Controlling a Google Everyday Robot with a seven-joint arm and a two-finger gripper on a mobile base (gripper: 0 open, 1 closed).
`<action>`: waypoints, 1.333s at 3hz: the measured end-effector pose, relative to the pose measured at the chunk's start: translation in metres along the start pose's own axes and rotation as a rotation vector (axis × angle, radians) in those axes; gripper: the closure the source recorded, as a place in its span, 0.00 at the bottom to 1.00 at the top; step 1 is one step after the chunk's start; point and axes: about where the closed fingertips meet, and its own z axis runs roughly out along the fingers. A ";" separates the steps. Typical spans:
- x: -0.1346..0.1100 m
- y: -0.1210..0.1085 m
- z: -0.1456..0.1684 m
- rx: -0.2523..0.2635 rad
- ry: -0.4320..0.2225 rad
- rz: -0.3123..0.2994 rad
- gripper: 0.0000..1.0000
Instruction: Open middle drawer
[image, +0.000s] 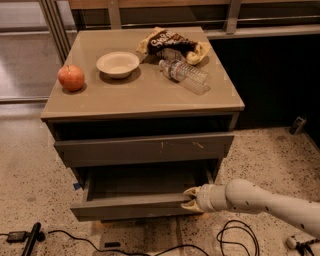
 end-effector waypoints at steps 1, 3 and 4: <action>0.000 0.000 0.000 0.000 0.000 0.000 0.58; 0.000 0.000 0.000 0.000 0.000 0.000 0.04; 0.000 0.000 0.000 0.000 0.000 0.000 0.00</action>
Offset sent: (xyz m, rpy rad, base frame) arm 0.0000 0.0000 0.0000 0.0000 0.0000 0.0000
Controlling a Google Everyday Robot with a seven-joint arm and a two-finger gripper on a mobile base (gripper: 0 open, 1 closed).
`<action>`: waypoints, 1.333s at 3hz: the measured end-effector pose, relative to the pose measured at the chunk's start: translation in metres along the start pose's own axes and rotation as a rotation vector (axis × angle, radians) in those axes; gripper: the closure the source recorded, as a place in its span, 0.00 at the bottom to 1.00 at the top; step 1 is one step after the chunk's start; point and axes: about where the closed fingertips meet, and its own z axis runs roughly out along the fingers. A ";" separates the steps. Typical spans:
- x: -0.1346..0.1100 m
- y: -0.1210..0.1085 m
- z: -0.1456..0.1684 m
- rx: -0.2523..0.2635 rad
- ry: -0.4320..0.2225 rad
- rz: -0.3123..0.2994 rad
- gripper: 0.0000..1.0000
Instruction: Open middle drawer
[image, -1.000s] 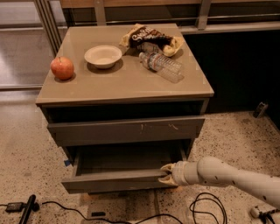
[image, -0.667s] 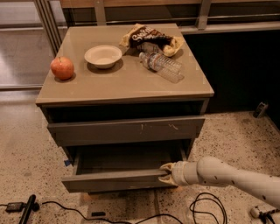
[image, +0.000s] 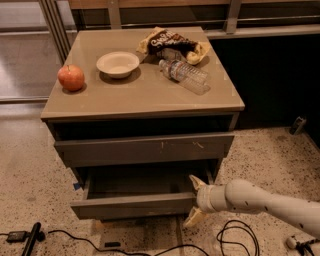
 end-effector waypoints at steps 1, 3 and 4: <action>0.000 0.000 0.000 0.000 0.000 0.000 0.19; 0.000 0.007 -0.006 -0.005 -0.004 -0.009 0.65; 0.005 0.028 -0.027 -0.007 -0.013 -0.022 0.88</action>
Offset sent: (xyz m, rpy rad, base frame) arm -0.0015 -0.0013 -0.0001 0.0007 0.0016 -0.0011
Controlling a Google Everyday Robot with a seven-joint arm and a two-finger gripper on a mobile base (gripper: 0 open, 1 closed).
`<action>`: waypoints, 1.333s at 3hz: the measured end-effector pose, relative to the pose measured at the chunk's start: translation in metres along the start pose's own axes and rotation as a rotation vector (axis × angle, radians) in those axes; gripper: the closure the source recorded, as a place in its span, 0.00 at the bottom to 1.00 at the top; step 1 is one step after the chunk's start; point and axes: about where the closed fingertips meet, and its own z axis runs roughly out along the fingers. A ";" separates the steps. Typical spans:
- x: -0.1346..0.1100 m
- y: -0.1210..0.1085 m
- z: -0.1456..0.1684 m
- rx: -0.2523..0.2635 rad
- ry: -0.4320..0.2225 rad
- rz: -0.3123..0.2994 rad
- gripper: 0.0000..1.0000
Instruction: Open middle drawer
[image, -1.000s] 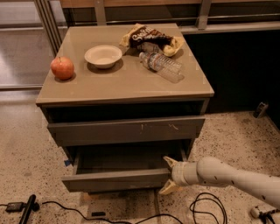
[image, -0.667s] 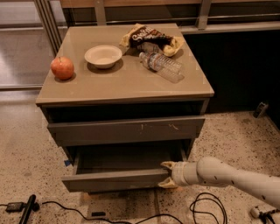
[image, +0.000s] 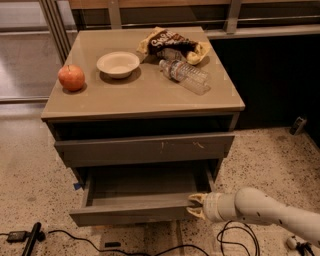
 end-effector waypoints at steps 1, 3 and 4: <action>0.000 0.014 -0.009 -0.005 -0.016 -0.001 1.00; -0.002 0.014 -0.011 -0.006 -0.016 -0.001 0.81; -0.002 0.014 -0.011 -0.006 -0.017 -0.001 0.58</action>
Offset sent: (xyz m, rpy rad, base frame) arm -0.1401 -0.0729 0.0098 0.0931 -0.0221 -0.0769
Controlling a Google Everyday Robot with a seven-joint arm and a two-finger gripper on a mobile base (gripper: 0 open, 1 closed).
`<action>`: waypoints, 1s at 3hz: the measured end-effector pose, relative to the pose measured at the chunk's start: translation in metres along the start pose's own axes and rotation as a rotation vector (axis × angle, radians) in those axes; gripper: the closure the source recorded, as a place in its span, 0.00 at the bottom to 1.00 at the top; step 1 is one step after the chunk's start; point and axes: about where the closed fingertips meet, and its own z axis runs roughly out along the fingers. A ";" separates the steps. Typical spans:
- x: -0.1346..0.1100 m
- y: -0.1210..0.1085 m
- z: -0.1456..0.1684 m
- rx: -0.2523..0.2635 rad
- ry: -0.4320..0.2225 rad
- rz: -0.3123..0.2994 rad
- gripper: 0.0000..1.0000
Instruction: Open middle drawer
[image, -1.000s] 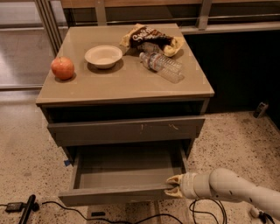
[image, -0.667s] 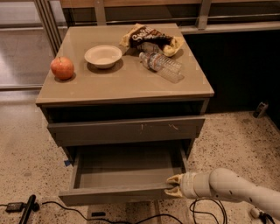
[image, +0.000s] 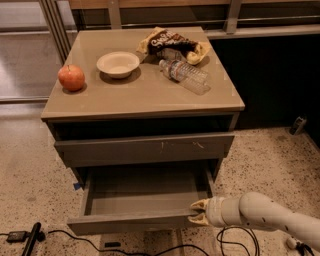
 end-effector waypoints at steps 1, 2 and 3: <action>0.000 0.000 0.000 0.000 0.000 0.000 0.27; 0.000 0.000 0.000 0.000 0.000 0.000 0.04; 0.000 0.000 0.000 0.000 0.000 0.000 0.00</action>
Offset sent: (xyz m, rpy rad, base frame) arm 0.0000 0.0000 0.0000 0.0000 0.0000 0.0000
